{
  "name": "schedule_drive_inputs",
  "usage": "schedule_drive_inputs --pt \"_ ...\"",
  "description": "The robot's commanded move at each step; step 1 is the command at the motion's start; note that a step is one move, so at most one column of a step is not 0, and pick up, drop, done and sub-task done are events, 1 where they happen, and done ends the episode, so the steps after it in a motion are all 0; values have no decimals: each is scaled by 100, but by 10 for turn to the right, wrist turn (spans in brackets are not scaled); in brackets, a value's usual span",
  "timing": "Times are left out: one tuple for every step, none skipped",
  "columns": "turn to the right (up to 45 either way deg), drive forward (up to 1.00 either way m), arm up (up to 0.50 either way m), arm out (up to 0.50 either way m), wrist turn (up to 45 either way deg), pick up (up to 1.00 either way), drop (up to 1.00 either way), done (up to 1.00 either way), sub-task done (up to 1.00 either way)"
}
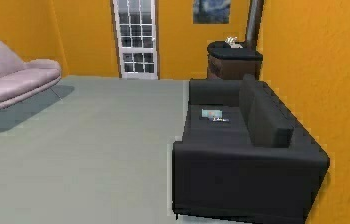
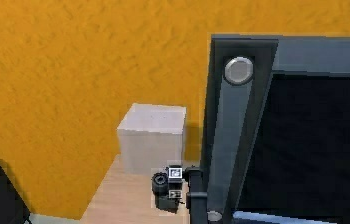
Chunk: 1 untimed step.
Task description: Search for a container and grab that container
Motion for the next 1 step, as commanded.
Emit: schedule_drive_inputs --pt "0 0 0 0 0 0 0 100 0"
